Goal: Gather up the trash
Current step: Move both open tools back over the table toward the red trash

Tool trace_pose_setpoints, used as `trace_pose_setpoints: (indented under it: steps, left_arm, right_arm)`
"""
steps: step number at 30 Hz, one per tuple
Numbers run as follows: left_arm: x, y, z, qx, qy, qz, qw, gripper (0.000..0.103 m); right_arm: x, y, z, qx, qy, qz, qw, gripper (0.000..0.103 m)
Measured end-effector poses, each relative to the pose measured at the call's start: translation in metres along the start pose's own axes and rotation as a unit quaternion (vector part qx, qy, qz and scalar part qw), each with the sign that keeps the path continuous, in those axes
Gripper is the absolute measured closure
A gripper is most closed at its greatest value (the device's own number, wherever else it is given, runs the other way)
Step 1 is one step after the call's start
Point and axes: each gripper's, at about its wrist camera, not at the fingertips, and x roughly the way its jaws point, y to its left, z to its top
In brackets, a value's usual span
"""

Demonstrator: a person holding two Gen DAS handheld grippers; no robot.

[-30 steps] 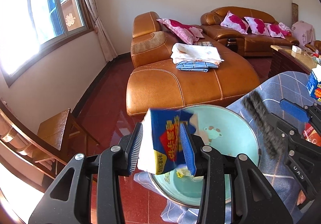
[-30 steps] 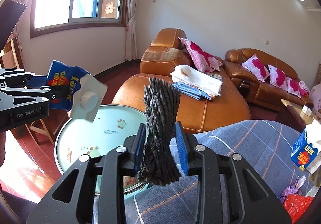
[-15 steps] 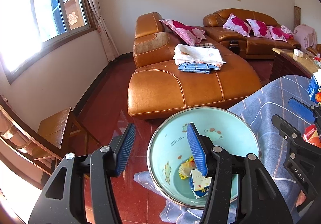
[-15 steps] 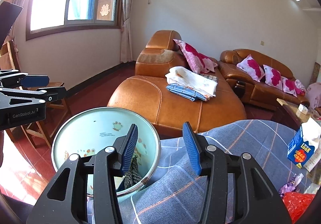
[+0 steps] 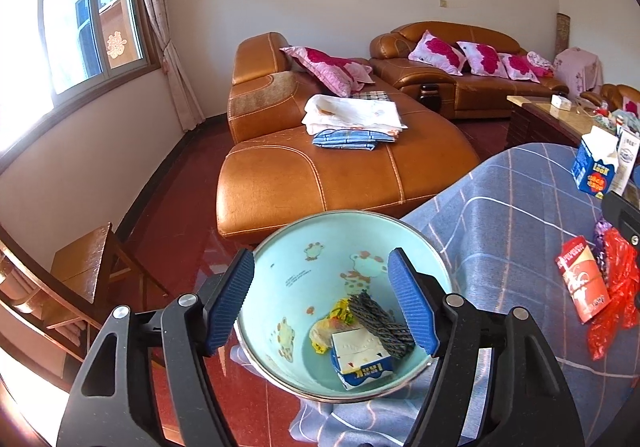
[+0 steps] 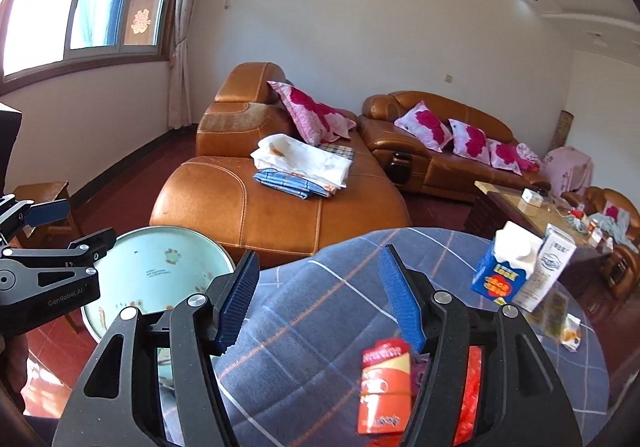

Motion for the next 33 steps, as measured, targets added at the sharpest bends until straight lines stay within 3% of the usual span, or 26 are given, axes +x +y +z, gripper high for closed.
trace_pose_setpoints:
  steps: [8,10,15,22,29,31,33]
  left_arm:
    - [-0.027,-0.079,-0.03,0.065,0.0,-0.09,0.9938,0.032]
    - [-0.036,-0.093,-0.035,0.081,-0.006,-0.102,0.9914,0.027]
    - [-0.046,-0.12,-0.053,0.11,-0.002,-0.127,0.9858,0.027]
    - [-0.051,-0.141,-0.072,0.138,0.006,-0.143,0.9799,0.027]
    - [-0.051,-0.143,-0.077,0.145,0.013,-0.148,0.9783,0.027]
    - [-0.05,-0.143,-0.076,0.144,0.013,-0.148,0.9784,0.027]
    - [-0.05,-0.143,-0.076,0.142,0.014,-0.149,0.9784,0.027]
  right_arm:
    - [-0.071,-0.084,-0.067,0.071,0.036,-0.098,0.992,0.036]
    - [-0.089,-0.102,-0.088,0.084,0.045,-0.124,0.988,0.035]
    - [-0.122,-0.133,-0.137,0.123,0.071,-0.162,0.976,0.035]
    - [-0.136,-0.149,-0.186,0.156,0.111,-0.176,0.966,0.035]
    - [-0.118,-0.156,-0.205,0.178,0.135,-0.154,0.963,0.036]
    - [-0.115,-0.156,-0.207,0.187,0.144,-0.136,0.962,0.054]
    - [-0.114,-0.153,-0.209,0.184,0.151,-0.128,0.963,0.063]
